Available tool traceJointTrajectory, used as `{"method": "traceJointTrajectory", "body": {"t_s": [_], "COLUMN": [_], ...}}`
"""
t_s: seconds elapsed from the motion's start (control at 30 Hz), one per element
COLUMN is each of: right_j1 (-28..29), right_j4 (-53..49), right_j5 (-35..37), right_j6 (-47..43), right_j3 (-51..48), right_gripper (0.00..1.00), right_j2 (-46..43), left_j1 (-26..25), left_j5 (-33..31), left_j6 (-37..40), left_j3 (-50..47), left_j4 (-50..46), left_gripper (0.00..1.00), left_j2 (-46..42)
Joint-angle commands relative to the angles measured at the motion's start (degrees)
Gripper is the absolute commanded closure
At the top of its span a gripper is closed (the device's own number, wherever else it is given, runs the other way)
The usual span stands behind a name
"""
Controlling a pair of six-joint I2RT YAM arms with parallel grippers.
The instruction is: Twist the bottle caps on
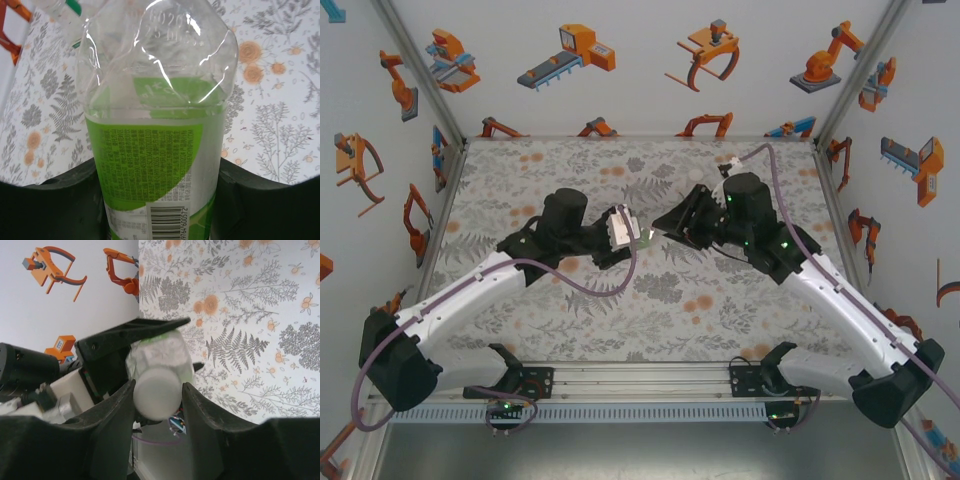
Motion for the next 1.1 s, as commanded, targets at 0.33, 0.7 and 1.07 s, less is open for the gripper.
{"method": "traceJointTrajectory", "body": {"t_s": [0.33,0.7,1.07], "right_j1": [-0.19,-0.20,-0.21], "right_j4": [1.34,1.21,1.69], "right_j5": [0.27,-0.83,-0.57], "right_j6": [-1.40,-1.53,-2.73], "right_j3": [1.11,1.27,1.10], "right_gripper": [0.57,0.50,0.61], "right_j2": [-0.33,0.20,0.42], "left_j1": [-0.95,-0.91,-0.92], "left_j5": [-0.20,-3.51,-1.26], "left_j6": [-1.02,-2.75,-2.25], "left_j3": [2.43,4.26,3.11], "left_j4": [-0.15,-1.02,-0.50], "left_gripper": [1.00,1.00,0.79], "left_j2": [-0.41,1.23,-0.45]}}
